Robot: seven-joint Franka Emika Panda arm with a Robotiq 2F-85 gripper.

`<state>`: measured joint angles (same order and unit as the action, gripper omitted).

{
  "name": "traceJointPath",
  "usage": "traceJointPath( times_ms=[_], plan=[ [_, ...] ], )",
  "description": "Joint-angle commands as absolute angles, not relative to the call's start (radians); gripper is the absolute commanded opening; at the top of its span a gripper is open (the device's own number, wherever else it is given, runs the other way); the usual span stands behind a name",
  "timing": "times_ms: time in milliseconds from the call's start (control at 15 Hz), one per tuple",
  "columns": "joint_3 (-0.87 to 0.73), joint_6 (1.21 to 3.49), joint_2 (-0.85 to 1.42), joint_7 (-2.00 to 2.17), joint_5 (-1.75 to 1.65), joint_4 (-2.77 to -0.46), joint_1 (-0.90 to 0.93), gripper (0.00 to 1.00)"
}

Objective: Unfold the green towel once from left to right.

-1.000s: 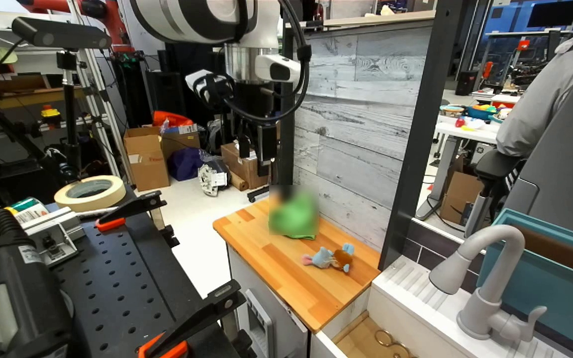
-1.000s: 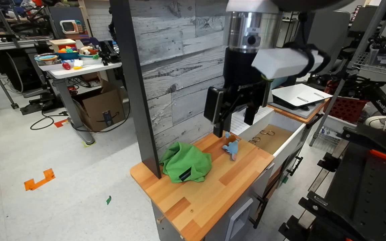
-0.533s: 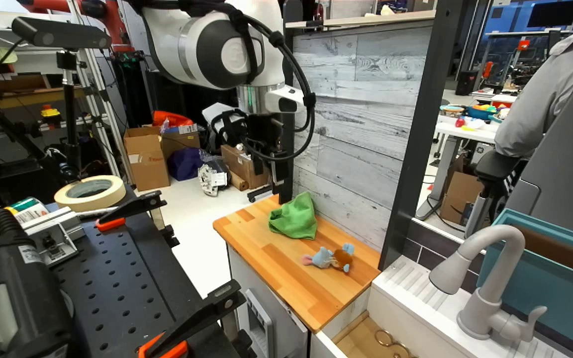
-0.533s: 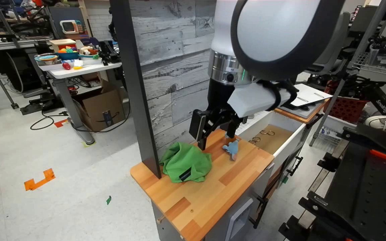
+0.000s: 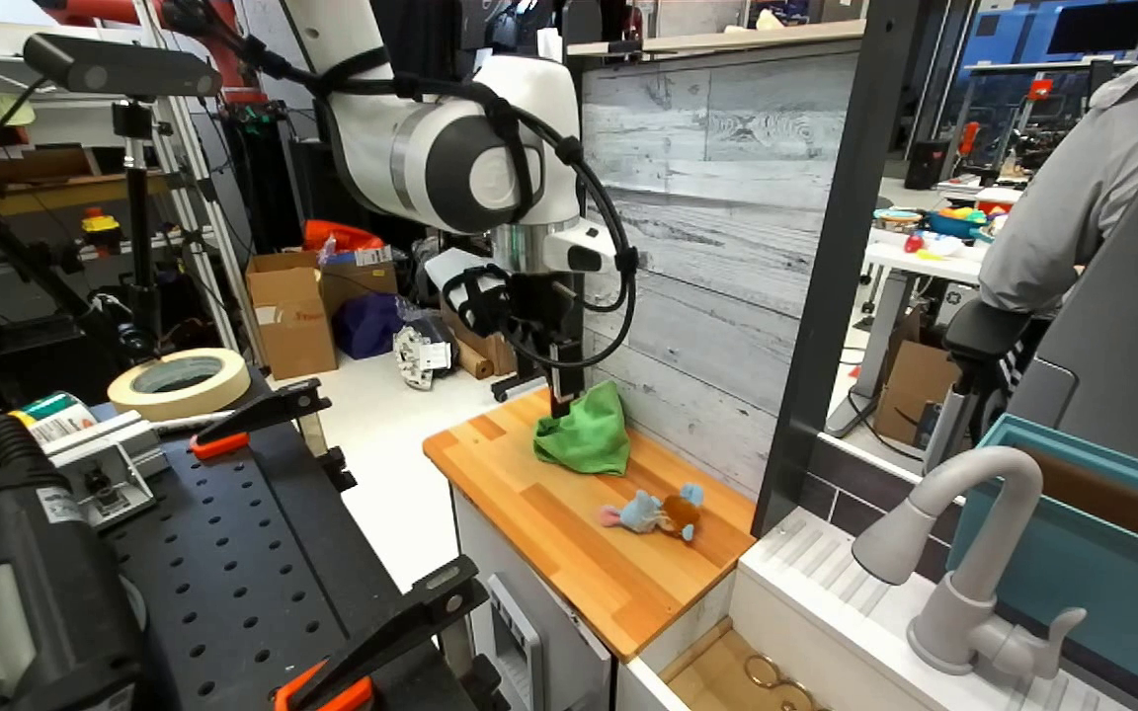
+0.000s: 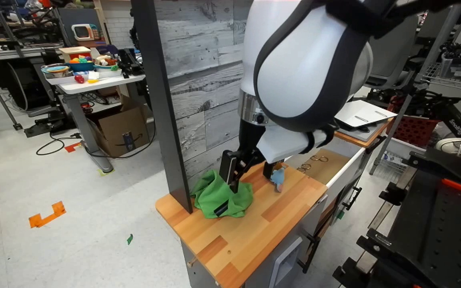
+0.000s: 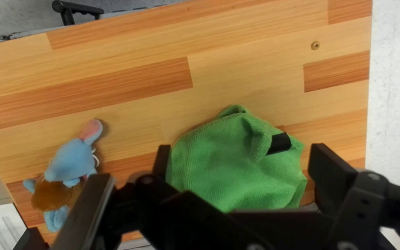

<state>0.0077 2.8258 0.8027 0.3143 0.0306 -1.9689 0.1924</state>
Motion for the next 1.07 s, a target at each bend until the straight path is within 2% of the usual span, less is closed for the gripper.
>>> traceJointPath(
  times_ms=[0,200,267,533,1000],
  plan=[
    [-0.020,2.802,0.893,0.345,0.056,-1.862,0.228,1.00],
    [-0.020,2.708,0.917,0.352,0.058,-1.813,0.226,1.00],
    [-0.008,2.785,0.901,0.328,0.051,-1.865,0.212,1.00],
    [-0.009,2.730,0.915,0.335,0.049,-1.829,0.212,1.00],
    [-0.069,2.848,0.945,0.350,0.020,-1.835,0.278,1.00]
  ],
)
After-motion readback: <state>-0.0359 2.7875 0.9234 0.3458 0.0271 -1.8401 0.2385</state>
